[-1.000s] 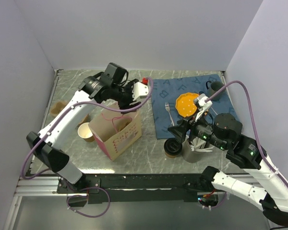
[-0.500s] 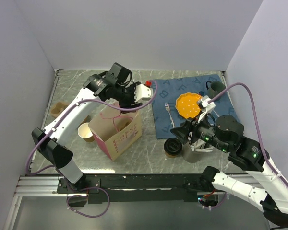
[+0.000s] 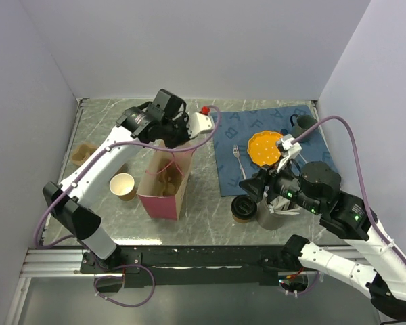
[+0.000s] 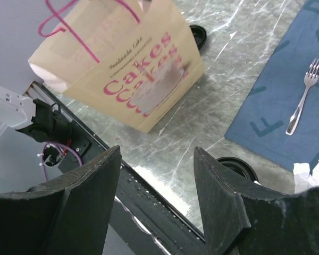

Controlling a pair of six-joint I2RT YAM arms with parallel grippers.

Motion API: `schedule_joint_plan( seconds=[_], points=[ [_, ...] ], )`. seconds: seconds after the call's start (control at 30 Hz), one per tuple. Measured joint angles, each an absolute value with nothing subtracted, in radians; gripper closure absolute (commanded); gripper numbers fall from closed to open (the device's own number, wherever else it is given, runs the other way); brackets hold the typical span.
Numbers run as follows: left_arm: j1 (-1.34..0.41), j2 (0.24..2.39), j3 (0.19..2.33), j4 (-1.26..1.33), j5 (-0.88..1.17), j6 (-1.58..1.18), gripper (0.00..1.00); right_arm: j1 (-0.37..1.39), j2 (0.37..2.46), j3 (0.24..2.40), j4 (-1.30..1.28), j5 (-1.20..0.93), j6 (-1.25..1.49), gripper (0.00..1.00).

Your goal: Pack the takeout coffee

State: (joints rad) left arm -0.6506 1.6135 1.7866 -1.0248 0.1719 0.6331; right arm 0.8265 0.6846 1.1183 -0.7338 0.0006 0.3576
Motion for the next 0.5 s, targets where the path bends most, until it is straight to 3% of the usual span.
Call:
schedule_joint_plan(
  seconds=[0.33,0.5],
  points=[
    [-0.651,1.471,1.745,-0.988,-0.025,0.304,0.87,0.826,0.757,1.118,-0.721,0.001,0.412,0.37],
    [-0.651,1.448,1.745,-1.009,-0.098,0.12,0.91,0.826,0.807,1.122,-0.704,-0.005,0.467,0.37]
  ],
)
